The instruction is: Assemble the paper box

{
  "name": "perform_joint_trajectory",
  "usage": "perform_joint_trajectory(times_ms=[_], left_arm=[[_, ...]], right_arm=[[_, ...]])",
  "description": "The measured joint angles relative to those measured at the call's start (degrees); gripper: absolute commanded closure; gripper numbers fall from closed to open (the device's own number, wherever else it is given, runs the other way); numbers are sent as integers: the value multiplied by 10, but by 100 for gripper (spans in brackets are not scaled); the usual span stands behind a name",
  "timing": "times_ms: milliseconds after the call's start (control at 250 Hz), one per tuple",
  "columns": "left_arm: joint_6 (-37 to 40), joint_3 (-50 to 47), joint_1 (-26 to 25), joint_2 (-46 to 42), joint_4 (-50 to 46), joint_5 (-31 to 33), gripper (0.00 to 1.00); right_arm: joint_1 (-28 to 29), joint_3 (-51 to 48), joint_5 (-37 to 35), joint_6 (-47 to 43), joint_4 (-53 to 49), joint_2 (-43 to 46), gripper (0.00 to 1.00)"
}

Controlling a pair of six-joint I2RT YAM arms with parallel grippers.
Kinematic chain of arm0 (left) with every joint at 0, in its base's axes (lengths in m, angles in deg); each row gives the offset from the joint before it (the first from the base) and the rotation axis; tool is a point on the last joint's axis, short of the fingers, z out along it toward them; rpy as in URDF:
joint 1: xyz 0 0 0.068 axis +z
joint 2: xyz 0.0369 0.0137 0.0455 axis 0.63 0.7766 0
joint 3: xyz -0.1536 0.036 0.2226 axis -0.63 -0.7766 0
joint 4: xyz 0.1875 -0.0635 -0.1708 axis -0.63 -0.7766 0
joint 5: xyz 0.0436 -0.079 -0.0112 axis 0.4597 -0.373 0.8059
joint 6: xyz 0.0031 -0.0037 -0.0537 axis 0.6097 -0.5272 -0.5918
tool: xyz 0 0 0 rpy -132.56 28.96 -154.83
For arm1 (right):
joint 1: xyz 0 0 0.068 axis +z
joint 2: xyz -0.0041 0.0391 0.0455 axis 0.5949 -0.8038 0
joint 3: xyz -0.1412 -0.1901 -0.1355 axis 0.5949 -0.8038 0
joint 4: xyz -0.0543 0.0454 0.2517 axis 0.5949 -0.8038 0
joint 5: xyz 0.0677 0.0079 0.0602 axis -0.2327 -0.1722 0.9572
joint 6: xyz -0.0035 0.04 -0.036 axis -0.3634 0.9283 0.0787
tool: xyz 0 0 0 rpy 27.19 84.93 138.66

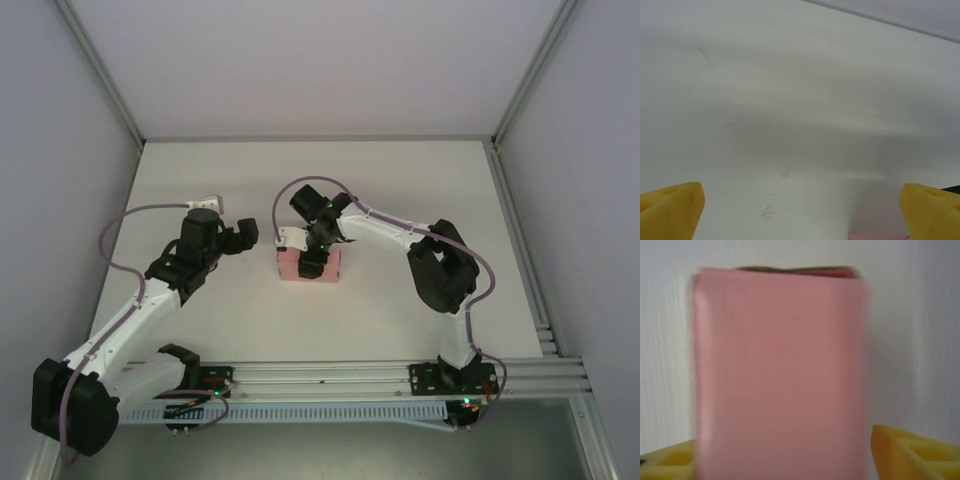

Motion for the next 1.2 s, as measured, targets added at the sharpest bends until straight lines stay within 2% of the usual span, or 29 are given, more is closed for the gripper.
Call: perform_joint_trajectory(times_ms=[92,164,295,483,611,751,934,1026,1166,1202], left_arm=[[3,0,0,0,0,0,0],[5,0,0,0,0,1,0],[9,-2,0,-6,0,8,0],[10,-6,1,-16,0,24,0],[10,-9,3,-15,1,19,0],[8,-7,4,-14,5,-34,0],[-21,16,4,3,10,-142,0],[-38,21,8,40,26,-195,0],[-62,19,29,118,69,-280,6],[-66,19,31,134,82,-295,6]], right_arm=[[0,12,-11,-10,-19,0,67],[0,14,-29,-19,-19,2,66],[0,9,-86,-36,1,19,72],[7,-71,-180,-77,121,100,71],[8,-101,-196,-92,157,123,71],[8,-55,-160,-88,97,104,72],[7,8,-87,-75,27,61,72],[3,8,-59,-68,7,42,69],[-15,7,-33,-58,-8,15,64],[-19,5,-28,-57,-9,11,61]])
